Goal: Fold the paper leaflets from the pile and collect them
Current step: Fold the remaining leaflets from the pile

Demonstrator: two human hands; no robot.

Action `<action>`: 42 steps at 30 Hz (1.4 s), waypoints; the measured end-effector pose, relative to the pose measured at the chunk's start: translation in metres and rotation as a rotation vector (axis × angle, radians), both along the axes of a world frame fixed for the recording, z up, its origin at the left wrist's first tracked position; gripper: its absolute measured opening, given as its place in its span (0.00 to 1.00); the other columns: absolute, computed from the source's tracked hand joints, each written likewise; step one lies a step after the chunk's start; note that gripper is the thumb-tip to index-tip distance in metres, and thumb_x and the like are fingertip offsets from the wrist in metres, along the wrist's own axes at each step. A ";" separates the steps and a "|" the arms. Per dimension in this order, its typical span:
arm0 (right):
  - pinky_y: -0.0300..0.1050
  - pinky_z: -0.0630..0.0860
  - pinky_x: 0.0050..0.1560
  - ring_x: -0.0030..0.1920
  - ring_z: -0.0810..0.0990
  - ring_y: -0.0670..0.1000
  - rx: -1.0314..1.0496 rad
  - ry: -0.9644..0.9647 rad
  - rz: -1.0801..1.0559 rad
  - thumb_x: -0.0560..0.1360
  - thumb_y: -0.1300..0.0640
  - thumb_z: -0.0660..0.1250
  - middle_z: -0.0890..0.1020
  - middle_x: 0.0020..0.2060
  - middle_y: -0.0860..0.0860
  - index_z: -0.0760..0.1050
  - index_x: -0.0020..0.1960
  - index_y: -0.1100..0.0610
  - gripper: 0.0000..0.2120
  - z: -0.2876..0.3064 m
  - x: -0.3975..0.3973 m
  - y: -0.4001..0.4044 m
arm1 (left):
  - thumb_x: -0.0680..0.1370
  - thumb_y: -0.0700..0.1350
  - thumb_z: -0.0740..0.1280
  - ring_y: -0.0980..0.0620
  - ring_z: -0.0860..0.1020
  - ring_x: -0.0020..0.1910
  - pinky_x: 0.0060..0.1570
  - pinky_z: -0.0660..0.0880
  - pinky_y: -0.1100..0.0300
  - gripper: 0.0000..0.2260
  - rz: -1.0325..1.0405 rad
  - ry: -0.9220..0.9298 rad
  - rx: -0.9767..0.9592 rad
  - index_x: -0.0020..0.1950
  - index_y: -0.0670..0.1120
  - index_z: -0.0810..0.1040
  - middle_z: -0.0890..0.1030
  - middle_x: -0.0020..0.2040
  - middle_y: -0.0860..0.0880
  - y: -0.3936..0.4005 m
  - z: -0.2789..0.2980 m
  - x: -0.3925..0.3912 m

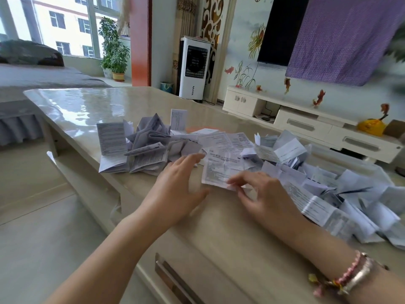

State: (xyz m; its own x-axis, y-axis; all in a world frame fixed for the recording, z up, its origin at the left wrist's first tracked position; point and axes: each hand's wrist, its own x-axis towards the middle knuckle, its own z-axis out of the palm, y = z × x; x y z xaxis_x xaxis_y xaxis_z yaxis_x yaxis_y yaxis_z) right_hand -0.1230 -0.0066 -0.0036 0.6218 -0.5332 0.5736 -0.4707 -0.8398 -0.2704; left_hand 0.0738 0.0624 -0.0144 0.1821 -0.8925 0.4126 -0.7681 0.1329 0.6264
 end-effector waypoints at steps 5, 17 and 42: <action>0.31 0.74 0.52 0.49 0.81 0.39 0.112 -0.177 0.112 0.72 0.67 0.68 0.84 0.44 0.42 0.82 0.48 0.54 0.10 0.005 -0.006 0.005 | 0.67 0.50 0.63 0.50 0.74 0.58 0.61 0.70 0.51 0.18 -0.052 -0.060 -0.026 0.56 0.53 0.80 0.80 0.55 0.56 0.000 -0.002 -0.016; 0.33 0.76 0.50 0.47 0.82 0.38 0.547 -0.238 0.013 0.73 0.56 0.71 0.84 0.44 0.43 0.76 0.55 0.51 0.11 -0.002 -0.012 0.003 | 0.76 0.42 0.68 0.57 0.70 0.31 0.35 0.70 0.58 0.08 -0.022 0.125 -0.115 0.38 0.41 0.76 0.73 0.29 0.53 0.001 -0.004 -0.019; 0.46 0.72 0.51 0.46 0.72 0.49 0.149 0.033 -0.232 0.72 0.56 0.71 0.73 0.39 0.45 0.71 0.64 0.52 0.21 -0.010 -0.012 -0.009 | 0.78 0.51 0.64 0.50 0.62 0.61 0.60 0.59 0.58 0.14 0.223 -0.180 0.016 0.64 0.57 0.74 0.70 0.63 0.57 -0.005 -0.013 -0.031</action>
